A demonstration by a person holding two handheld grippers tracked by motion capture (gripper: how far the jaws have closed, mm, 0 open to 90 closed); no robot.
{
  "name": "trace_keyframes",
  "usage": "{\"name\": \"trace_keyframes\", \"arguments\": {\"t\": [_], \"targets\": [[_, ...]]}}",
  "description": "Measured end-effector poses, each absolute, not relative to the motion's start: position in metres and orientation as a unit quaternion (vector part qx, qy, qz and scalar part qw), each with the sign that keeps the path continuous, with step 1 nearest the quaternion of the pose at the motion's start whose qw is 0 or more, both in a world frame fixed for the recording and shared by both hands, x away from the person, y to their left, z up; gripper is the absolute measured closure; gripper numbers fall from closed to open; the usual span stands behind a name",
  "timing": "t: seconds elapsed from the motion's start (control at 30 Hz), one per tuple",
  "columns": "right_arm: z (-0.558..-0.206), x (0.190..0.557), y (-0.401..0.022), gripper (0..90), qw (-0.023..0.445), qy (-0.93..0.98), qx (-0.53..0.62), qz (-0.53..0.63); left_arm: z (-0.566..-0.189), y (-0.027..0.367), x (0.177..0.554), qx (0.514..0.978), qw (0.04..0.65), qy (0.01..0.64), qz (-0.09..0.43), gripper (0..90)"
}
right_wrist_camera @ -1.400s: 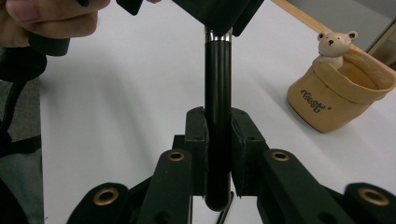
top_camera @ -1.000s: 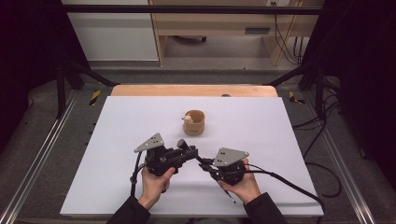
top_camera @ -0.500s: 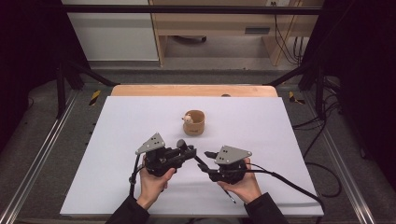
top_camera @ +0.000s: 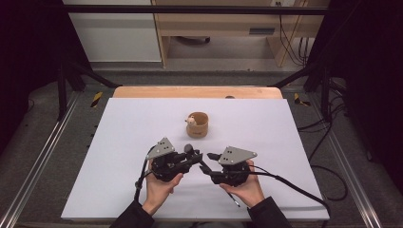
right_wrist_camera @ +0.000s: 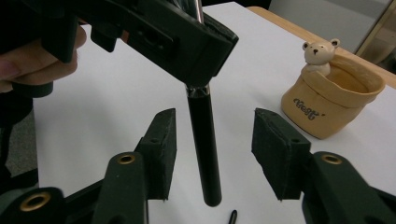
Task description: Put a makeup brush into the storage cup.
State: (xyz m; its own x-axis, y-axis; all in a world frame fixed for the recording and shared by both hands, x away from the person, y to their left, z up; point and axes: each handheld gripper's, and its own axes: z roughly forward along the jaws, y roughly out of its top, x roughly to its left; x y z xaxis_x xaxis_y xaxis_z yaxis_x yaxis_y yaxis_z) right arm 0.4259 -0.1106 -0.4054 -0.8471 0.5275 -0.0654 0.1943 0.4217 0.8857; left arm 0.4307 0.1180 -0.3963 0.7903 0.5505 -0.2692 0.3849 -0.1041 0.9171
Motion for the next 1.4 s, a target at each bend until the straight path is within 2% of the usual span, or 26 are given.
{"name": "trace_keyframes", "arguments": {"t": [0.53,0.93,1.4], "targets": [[-0.4043,0.4235,-0.1052,75.8,0.159,0.829,0.212,0.492,-0.3985,0.1125,0.4283,0.743,0.59,0.31,0.063,76.3],[-0.4041,0.4224,-0.105,79.3,0.149,0.831,0.204,0.496,-0.3981,0.113,0.428,0.741,0.596,0.302,0.067,74.8],[-0.403,0.4246,-0.109,79.4,0.161,0.832,0.219,0.484,-0.3903,0.1221,0.4274,0.741,0.597,0.29,0.095,44.4]]}}
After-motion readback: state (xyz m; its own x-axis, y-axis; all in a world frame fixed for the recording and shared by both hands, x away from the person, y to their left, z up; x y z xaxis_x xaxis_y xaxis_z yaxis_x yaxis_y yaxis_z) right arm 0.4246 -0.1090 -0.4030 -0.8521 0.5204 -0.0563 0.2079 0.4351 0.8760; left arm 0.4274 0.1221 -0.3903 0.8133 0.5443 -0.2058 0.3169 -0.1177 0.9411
